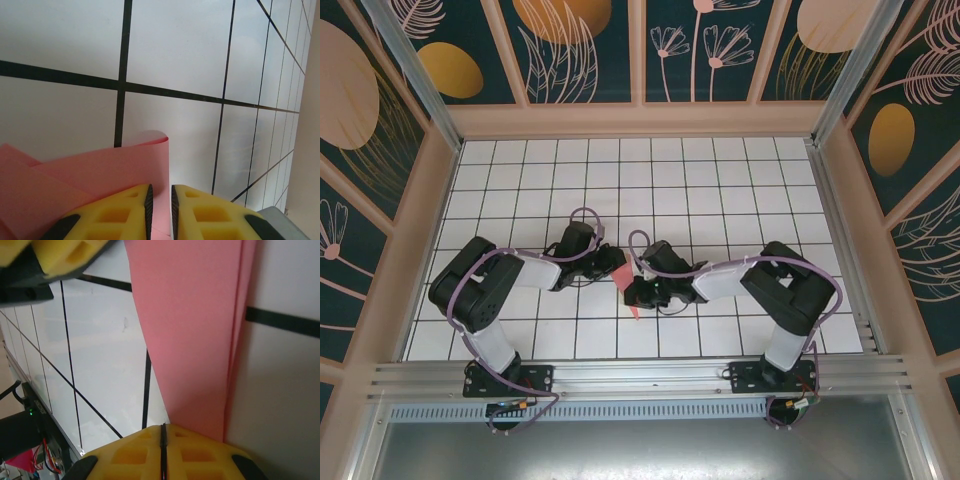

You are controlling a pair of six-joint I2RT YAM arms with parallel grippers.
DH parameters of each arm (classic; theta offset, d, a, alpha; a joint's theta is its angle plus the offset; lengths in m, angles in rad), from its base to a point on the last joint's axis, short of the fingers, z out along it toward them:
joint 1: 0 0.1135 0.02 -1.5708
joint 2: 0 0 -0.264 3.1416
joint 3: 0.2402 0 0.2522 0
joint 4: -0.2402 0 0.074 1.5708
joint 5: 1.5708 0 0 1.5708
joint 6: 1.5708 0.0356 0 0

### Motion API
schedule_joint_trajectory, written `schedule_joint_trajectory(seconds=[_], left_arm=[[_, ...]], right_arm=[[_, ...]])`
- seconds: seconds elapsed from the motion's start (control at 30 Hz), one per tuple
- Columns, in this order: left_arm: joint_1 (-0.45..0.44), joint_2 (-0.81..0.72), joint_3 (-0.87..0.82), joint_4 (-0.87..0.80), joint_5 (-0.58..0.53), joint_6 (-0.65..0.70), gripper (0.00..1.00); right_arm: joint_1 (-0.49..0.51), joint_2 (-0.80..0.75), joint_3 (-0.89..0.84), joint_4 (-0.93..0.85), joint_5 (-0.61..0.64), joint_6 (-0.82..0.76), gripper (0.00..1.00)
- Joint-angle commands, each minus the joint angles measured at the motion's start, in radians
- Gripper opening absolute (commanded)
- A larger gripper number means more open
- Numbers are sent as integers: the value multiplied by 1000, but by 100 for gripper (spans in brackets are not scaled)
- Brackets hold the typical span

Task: Fold a paper plane with a square sheet of paper (pick it up from the middle)
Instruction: Fold the wing for the fifth time at the center of the table.

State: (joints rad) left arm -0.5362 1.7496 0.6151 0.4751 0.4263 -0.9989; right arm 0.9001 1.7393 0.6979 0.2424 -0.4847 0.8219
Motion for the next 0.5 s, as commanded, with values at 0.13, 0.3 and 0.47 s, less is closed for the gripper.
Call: schedule_joint_trajectory(seconds=[0.13, 0.3, 0.47], left_arm=[[-5, 46, -26, -64, -66, -1, 20], [-4, 53, -21, -70, -64, 2, 20], [-5, 50, -23, -75, -63, 8, 20]], right_arm=[[23, -104, -133, -28, -81, -12, 14], [30, -160, -191, -58, -89, -21, 14], [26, -234, -169, -145, -24, -49, 14]])
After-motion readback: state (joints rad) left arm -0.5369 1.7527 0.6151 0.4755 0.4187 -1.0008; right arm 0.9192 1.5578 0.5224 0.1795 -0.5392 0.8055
